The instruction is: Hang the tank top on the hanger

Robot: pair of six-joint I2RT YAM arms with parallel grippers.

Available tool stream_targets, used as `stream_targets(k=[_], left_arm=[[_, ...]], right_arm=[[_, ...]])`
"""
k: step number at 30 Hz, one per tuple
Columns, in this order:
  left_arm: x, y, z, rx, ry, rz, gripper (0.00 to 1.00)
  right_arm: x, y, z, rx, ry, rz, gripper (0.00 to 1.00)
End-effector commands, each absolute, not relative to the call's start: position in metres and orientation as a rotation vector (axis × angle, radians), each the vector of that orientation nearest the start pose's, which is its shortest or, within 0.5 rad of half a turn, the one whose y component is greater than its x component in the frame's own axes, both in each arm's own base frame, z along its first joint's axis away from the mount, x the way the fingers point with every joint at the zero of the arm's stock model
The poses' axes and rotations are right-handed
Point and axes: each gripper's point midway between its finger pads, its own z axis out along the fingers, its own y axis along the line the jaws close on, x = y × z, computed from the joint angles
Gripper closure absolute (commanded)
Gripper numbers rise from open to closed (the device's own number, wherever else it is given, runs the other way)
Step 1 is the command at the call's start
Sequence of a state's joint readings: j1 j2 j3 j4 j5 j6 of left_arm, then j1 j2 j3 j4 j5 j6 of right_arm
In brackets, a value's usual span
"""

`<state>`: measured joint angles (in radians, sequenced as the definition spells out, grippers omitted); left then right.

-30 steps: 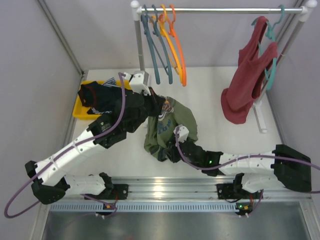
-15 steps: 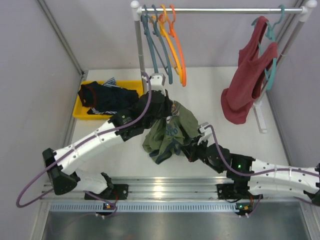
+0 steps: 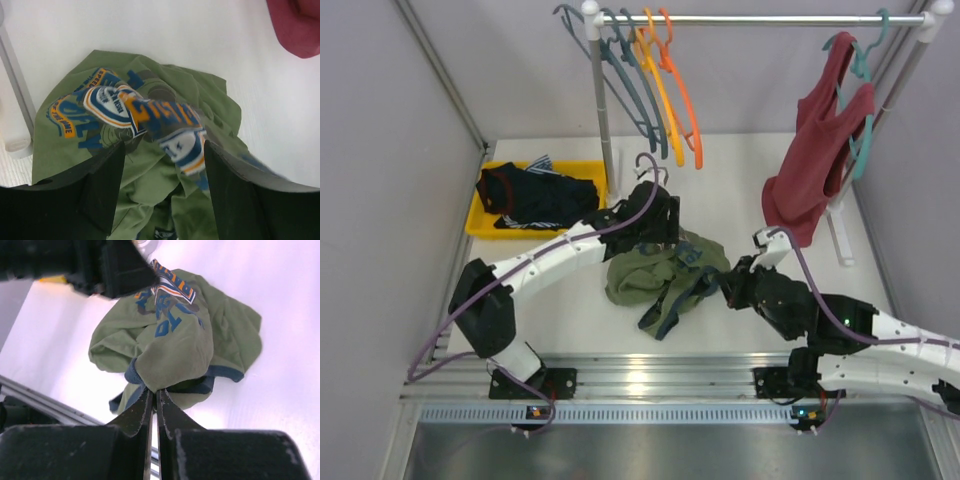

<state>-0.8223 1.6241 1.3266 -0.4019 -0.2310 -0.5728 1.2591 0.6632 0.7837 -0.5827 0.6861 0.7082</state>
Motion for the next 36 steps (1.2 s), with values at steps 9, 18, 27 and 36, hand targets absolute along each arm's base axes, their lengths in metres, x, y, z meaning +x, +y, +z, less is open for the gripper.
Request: stream_targets(k=[9, 18, 27, 36], left_arm=[[0.246, -0.278, 0.203, 0.232, 2.207, -0.704, 0.31], [0.192, -0.278, 0.151, 0.293, 2.32, -0.811, 0.37], [0.151, -0.301, 0.11, 0.449, 2.376, -0.826, 0.32], [0.125, -0.311, 0.071, 0.568, 2.444, -0.782, 0.34]], right_arm=[[0.184, 0.185, 0.226, -0.134, 2.07, 0.472, 0.99], [0.209, 0.189, 0.219, -0.176, 2.115, 0.501, 0.98], [0.22, 0.194, 0.217, -0.174, 2.128, 0.545, 0.97], [0.219, 0.191, 0.217, -0.177, 2.134, 0.543, 0.97]])
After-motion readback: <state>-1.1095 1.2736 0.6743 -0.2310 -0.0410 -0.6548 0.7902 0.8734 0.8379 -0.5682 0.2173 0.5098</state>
